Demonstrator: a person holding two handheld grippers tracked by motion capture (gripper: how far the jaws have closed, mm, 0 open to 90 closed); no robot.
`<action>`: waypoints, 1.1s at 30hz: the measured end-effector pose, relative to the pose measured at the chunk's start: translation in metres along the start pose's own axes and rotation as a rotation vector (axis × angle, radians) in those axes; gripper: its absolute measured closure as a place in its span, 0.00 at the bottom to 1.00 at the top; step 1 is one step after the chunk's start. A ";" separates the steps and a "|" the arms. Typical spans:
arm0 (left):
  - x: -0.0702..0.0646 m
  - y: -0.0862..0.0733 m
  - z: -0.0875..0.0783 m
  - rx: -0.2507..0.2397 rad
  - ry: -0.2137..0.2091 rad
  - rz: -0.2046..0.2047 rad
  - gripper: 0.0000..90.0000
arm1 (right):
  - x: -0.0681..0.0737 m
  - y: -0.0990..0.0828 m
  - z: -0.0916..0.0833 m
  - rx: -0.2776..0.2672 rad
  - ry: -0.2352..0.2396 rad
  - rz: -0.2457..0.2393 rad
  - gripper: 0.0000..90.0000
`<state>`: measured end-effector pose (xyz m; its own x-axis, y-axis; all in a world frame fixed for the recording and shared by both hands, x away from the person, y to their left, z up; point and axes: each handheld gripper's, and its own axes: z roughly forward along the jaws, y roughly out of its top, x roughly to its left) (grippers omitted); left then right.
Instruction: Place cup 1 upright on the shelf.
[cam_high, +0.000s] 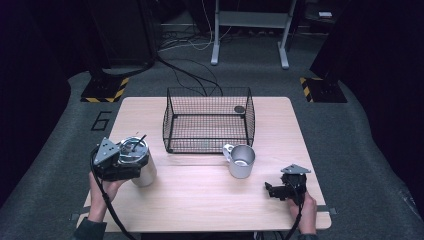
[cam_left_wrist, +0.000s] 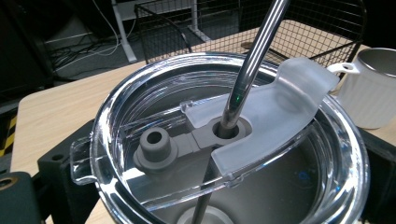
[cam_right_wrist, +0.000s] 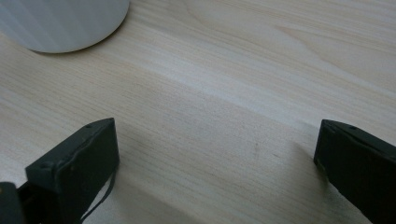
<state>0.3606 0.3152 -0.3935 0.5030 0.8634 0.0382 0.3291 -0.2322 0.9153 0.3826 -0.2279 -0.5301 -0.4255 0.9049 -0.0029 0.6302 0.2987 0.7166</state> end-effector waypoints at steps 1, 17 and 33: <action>-0.001 0.001 0.001 -0.007 0.000 -0.002 0.05 | 0.000 0.000 0.000 0.000 0.000 0.000 0.00; -0.013 0.017 0.015 -0.003 -0.059 0.039 0.05 | 0.000 0.000 0.000 0.001 0.000 0.001 0.00; -0.027 0.031 0.037 0.005 -0.123 0.055 0.05 | 0.000 0.000 0.000 0.001 0.000 0.003 0.00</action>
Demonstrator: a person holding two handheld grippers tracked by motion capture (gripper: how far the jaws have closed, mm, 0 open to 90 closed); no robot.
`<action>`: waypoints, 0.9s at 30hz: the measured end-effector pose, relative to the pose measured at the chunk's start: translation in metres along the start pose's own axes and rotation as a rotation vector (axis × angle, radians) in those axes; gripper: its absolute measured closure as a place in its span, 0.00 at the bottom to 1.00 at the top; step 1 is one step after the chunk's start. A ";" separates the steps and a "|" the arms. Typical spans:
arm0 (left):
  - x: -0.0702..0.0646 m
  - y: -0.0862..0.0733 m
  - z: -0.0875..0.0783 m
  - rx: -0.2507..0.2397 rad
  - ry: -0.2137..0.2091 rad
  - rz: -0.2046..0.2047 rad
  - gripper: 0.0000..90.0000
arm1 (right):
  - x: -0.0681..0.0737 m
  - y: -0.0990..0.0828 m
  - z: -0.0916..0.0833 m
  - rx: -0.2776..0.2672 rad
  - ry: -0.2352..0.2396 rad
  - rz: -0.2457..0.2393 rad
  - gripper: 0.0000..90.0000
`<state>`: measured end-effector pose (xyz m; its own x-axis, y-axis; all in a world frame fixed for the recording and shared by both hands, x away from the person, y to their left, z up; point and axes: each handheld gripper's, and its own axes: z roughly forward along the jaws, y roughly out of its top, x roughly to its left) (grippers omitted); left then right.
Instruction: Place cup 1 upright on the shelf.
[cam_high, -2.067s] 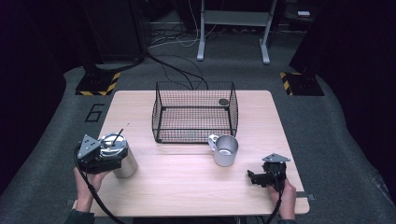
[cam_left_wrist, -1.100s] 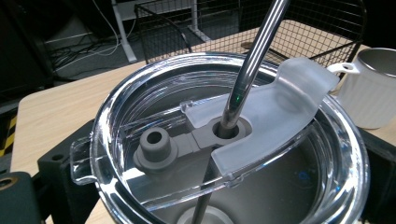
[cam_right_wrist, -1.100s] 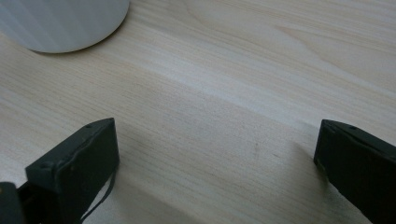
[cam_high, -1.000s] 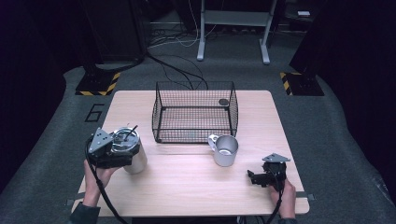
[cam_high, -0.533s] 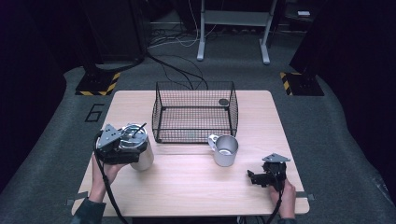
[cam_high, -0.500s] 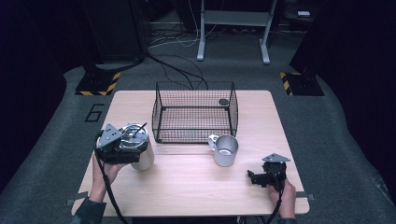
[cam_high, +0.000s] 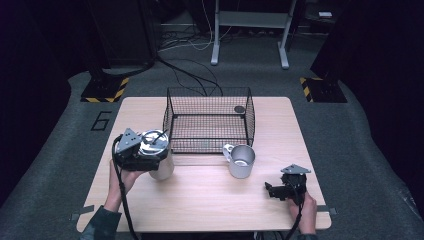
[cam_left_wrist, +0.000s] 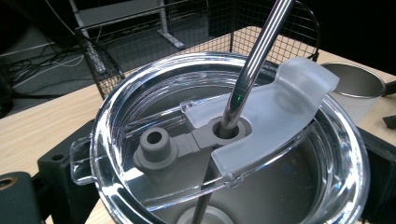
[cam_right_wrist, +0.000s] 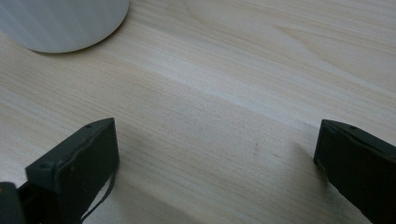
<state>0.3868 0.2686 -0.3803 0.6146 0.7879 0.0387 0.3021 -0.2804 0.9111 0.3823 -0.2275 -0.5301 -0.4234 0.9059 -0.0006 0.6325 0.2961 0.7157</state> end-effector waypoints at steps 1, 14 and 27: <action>-0.001 0.003 0.001 0.003 -0.006 0.005 0.05 | 0.000 0.000 0.000 -0.001 0.000 -0.002 0.00; -0.007 0.016 0.018 -0.005 -0.051 0.013 0.05 | 0.000 0.000 0.000 0.000 0.000 0.001 0.00; -0.013 0.036 0.026 -0.014 -0.102 0.031 0.05 | 0.000 0.000 0.000 -0.002 0.000 -0.001 0.00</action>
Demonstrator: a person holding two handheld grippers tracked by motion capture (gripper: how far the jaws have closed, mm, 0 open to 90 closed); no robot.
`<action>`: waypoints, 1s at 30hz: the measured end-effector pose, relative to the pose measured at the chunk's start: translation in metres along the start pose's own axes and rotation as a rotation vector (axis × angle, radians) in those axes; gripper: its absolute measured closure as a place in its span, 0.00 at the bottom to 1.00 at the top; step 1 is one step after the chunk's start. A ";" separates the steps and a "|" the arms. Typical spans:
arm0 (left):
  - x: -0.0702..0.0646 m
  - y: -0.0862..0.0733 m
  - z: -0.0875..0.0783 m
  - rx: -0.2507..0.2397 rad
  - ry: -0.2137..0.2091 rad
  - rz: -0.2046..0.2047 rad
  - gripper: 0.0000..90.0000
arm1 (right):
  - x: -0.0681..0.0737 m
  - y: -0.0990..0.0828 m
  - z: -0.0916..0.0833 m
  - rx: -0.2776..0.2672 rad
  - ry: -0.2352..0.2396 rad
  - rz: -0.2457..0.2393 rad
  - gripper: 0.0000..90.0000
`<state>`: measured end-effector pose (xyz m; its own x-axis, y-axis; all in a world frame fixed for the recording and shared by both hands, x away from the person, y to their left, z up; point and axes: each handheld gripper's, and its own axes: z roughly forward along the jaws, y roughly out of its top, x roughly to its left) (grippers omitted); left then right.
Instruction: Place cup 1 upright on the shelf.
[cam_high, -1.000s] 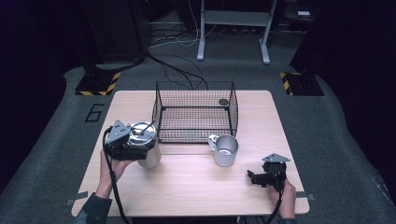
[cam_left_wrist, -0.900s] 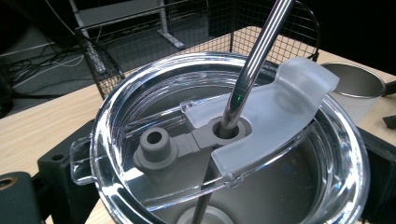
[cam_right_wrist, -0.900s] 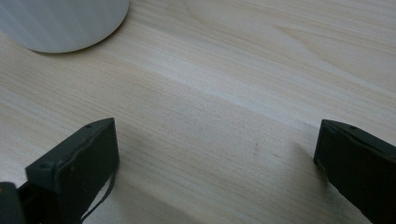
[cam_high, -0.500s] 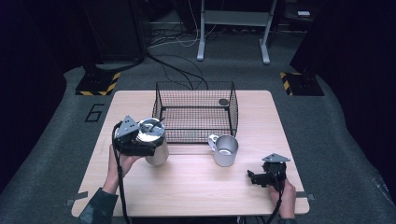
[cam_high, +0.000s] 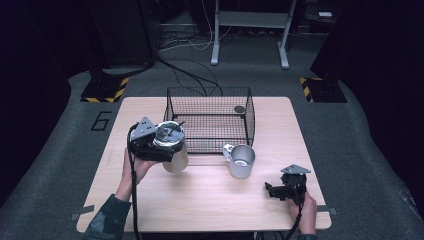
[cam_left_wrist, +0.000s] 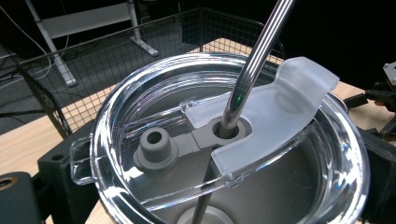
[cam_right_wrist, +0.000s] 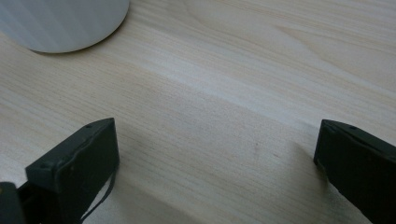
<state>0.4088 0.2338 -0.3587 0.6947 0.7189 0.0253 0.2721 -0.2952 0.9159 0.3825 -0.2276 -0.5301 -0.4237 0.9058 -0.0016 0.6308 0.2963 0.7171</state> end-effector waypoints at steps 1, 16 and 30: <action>0.000 0.003 0.001 0.002 -0.010 -0.001 0.05 | 0.000 0.000 0.000 0.001 0.000 -0.001 0.00; -0.002 0.026 0.004 -0.021 -0.027 0.013 0.05 | 0.000 0.000 0.000 0.002 0.000 0.000 0.00; 0.002 0.045 0.003 -0.044 -0.042 0.000 0.05 | 0.000 0.000 0.000 -0.003 -0.001 0.002 0.00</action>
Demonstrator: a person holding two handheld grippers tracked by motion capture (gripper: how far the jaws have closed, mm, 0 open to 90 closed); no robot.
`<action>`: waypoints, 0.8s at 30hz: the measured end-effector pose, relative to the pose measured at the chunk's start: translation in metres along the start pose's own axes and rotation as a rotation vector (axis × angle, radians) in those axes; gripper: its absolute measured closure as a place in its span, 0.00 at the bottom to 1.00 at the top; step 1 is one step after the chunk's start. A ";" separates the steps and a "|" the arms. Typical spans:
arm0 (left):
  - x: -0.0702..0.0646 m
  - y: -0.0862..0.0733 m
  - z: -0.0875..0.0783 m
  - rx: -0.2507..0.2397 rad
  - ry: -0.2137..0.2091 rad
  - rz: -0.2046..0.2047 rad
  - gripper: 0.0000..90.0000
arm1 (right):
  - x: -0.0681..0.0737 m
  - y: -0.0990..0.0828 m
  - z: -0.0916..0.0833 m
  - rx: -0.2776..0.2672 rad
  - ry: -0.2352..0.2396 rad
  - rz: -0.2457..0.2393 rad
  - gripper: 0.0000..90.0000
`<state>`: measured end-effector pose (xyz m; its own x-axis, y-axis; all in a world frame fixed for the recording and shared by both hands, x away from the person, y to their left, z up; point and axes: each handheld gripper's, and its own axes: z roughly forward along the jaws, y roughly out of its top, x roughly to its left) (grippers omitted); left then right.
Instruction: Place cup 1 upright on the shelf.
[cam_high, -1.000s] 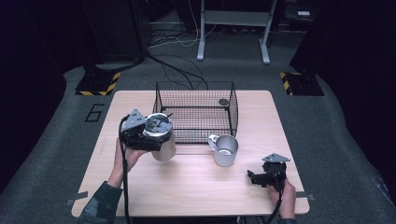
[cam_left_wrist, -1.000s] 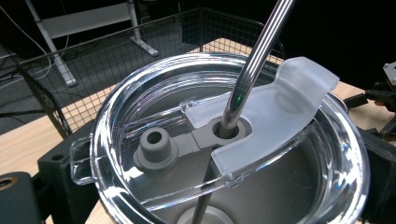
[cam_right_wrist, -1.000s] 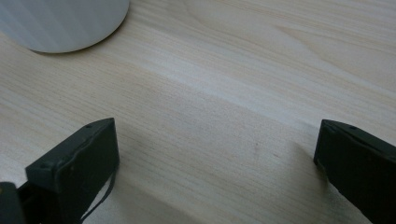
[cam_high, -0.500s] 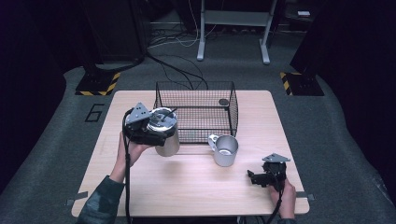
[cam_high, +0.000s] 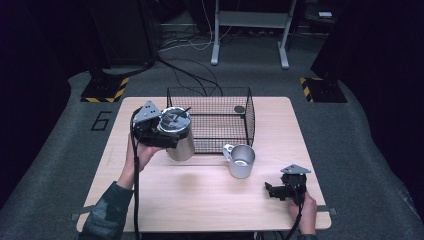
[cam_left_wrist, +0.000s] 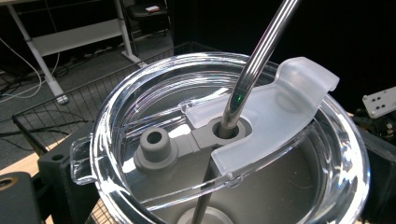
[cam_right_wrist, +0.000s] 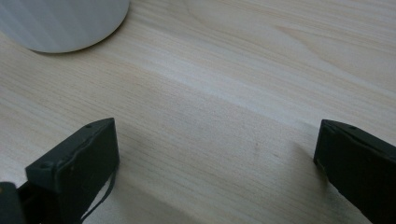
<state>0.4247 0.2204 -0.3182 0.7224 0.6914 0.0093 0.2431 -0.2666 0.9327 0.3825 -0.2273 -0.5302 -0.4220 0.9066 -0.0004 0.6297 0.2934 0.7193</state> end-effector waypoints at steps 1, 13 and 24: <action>0.001 0.002 0.000 0.002 -0.003 0.002 0.05 | 0.000 0.000 0.000 0.000 0.000 0.000 0.00; 0.005 0.019 0.003 -0.013 0.019 0.017 0.05 | 0.000 0.000 0.000 0.000 0.000 0.000 0.00; 0.014 0.031 0.013 -0.020 0.048 0.010 0.05 | 0.000 0.000 0.000 0.000 0.000 0.000 0.00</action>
<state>0.4512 0.2131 -0.2943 0.6929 0.7202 0.0350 0.2232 -0.2605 0.9393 0.3826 -0.2272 -0.5302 -0.4218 0.9067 -0.0002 0.6299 0.2932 0.7192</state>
